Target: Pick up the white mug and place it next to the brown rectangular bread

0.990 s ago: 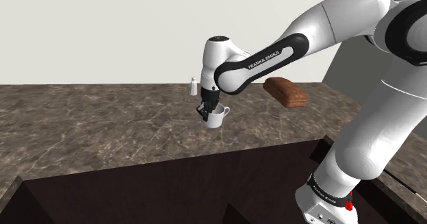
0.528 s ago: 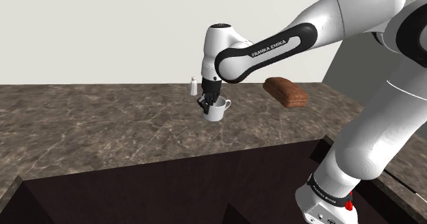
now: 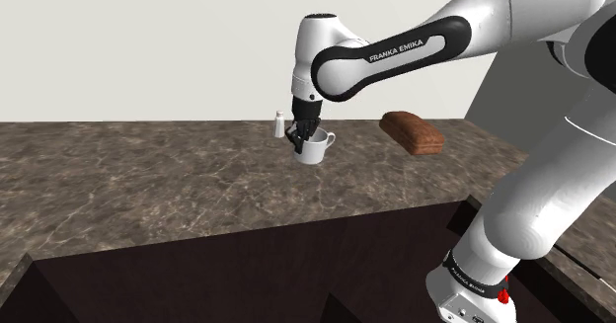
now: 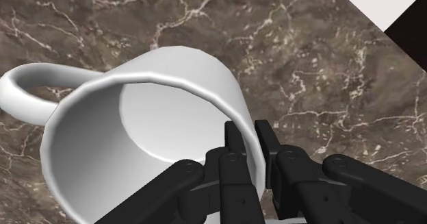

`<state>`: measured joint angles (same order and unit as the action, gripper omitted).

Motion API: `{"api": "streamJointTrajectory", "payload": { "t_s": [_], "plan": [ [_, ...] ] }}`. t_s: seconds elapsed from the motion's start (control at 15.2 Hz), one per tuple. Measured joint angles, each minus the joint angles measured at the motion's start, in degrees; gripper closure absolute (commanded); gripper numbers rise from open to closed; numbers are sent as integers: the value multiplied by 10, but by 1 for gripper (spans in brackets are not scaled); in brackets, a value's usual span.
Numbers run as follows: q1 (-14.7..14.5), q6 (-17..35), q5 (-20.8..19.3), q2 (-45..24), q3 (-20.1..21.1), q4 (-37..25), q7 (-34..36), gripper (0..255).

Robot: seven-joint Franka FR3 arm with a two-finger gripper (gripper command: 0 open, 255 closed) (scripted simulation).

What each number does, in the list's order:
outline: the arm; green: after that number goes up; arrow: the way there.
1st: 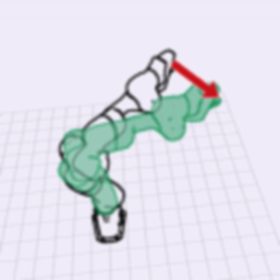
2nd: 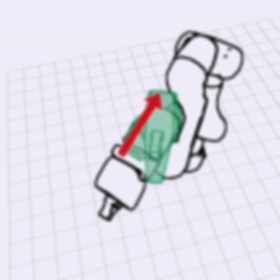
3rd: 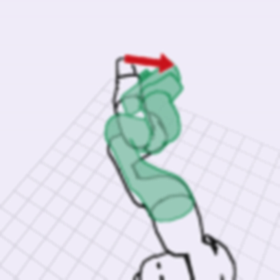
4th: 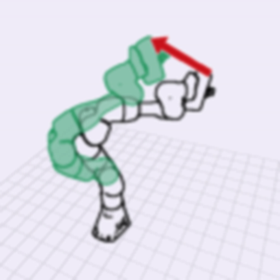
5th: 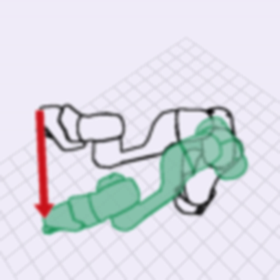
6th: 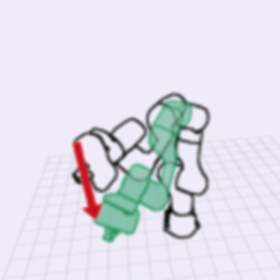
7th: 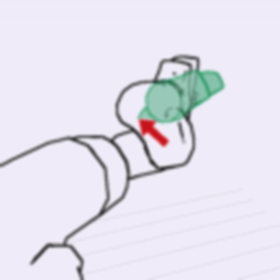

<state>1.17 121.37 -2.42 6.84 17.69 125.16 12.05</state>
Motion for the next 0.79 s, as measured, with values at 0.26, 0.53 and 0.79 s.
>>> {"api": "streamJointTrajectory", "payload": {
  "t_s": [0.26,0.53,0.79],
  "plan": [
    [0,-31,4,11,-2,-21,-6,255],
    [1,-62,7,18,-3,-45,-10,255],
    [0,-92,10,25,-4,-68,-11,255]
  ]
}}
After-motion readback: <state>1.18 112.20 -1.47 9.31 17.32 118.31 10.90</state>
